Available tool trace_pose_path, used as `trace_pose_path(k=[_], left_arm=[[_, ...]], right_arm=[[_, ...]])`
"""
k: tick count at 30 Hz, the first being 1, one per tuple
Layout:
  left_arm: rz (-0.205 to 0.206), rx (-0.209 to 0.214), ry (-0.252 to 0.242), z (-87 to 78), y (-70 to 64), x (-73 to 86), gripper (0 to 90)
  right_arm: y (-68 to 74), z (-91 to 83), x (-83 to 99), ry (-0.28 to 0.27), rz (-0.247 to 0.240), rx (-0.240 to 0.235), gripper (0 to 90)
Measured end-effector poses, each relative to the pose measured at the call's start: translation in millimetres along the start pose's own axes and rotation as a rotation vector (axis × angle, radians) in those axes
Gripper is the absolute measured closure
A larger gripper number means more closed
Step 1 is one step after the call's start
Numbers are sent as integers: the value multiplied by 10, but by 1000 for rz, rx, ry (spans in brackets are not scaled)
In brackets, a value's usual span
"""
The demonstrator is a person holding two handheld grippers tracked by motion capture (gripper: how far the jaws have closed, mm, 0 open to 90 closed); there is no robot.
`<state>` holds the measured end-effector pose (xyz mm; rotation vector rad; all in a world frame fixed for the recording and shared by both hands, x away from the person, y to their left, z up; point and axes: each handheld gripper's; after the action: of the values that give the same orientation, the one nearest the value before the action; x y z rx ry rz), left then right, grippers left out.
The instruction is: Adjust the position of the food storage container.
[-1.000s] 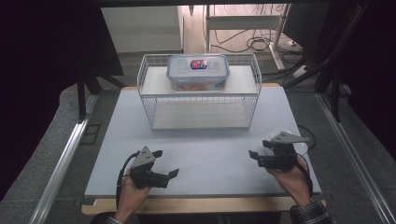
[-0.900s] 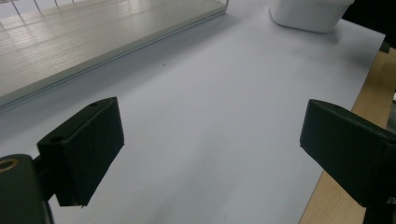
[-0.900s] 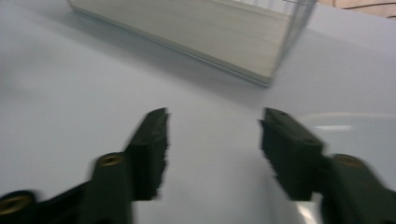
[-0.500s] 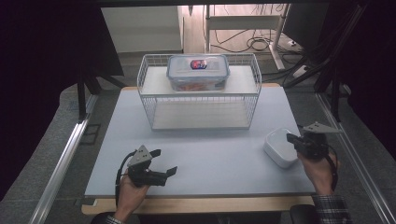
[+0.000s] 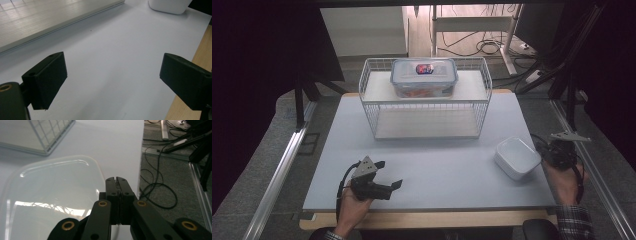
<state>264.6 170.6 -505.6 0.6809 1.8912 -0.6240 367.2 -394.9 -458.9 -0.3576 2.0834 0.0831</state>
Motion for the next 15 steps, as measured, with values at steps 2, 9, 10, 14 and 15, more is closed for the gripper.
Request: trace_pose_path(k=[2,9,10,14,15], left_arm=[[5,-2,9,11,-4,4,71],[14,-3,24,30,-11,10,71],[15,-3,27,33,-11,12,71],[17,-3,36,42,-11,16,71],[18,-4,37,44,-12,16,71]], right_arm=[[-41,20,28,13,1,11,887],[-36,73,61,33,35,-28,894],[-36,73,61,33,35,-28,894],[107,127,61,52,16,-72,895],[152,139,52,53,12,-90,895]])
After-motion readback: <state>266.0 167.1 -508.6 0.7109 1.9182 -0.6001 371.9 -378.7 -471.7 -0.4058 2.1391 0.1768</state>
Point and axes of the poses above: each handheld gripper's, and its own axes: z roughly forward along the jaws, x roughly out of its underside, y roughly to its left, and after that the axes turned 7 degrees about -y, right-handed
